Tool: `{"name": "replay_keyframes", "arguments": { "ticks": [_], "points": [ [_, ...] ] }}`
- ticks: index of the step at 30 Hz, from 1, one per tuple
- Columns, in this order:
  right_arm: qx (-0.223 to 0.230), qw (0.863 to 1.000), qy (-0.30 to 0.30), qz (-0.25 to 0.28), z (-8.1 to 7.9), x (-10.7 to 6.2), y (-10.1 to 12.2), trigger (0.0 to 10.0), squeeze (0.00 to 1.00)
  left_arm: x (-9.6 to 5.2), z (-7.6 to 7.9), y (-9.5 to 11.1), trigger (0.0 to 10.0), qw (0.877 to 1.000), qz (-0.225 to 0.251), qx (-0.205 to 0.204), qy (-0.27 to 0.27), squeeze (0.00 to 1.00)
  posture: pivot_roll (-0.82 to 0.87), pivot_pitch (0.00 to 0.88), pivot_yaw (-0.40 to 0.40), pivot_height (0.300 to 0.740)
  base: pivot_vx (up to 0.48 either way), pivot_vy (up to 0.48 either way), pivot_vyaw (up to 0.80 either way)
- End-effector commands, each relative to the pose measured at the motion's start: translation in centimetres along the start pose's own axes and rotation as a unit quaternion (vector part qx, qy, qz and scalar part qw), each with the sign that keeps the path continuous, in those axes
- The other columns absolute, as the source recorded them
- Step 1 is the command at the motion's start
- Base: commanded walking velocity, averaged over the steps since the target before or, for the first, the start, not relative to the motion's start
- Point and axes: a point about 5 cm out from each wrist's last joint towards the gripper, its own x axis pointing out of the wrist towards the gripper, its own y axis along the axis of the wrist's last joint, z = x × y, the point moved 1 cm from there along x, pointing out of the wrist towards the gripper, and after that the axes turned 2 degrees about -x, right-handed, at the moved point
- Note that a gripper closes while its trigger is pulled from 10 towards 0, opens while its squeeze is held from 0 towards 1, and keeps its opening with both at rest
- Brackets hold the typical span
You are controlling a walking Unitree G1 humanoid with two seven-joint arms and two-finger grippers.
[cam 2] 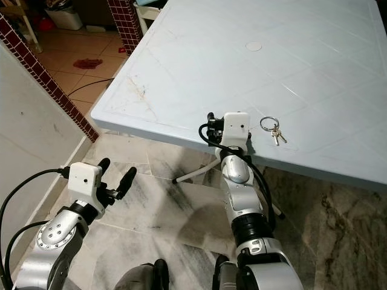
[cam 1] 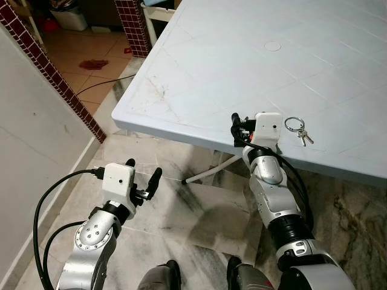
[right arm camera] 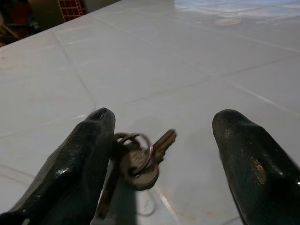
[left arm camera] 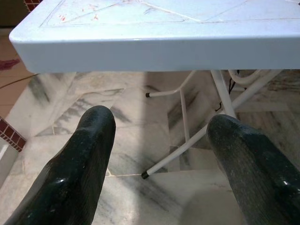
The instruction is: Hang keys on a hook
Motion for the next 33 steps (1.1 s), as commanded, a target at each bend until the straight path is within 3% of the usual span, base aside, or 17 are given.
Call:
{"name": "replay_keyframes", "arguments": {
  "ticks": [1, 10, 11, 12, 33],
  "points": [
    [0.008, 1.0, 0.01, -0.01, -0.5, -0.1, -0.4, 10.0, 0.0, -0.4, -0.3, -0.4, 10.0, 1.0, -0.012, 0.004, 0.004, 0.0, 0.07, 0.213, 0.126, 0.74, 0.0, 0.0, 0.0],
    [0.015, 0.999, 0.032, -0.019, -1.4, 0.0, -0.7, 10.0, 0.0, -0.5, -0.2, -0.4, 10.0, 1.0, -0.013, 0.003, 0.005, 0.0, 0.07, 0.218, 0.122, 0.74, 0.0, 0.0, 0.0],
    [0.021, 0.999, 0.035, -0.022, -1.5, 0.0, -0.8, 2.4, 0.0, -0.5, -0.2, -0.4, 10.0, 1.0, -0.013, 0.003, 0.006, 0.0, 0.07, 0.217, 0.122, 0.74, 0.0, 0.0, 0.0],
    [0.026, 0.999, 0.04, -0.024, -1.6, 0.0, -0.9, 0.0, 0.0, -0.5, -0.2, -0.4, 10.0, 1.0, -0.013, 0.003, 0.006, 0.0, 0.07, 0.219, 0.123, 0.74, 0.0, 0.0, 0.0],
    [0.057, 0.996, 0.046, -0.046, -2.1, -0.3, -1.5, 0.0, 0.0, -0.4, -0.2, -0.5, 10.0, 1.0, -0.013, 0.003, 0.004, 0.0, 0.06, 0.216, 0.124, 0.74, 0.0, 0.0, 0.0]
  ]
}}
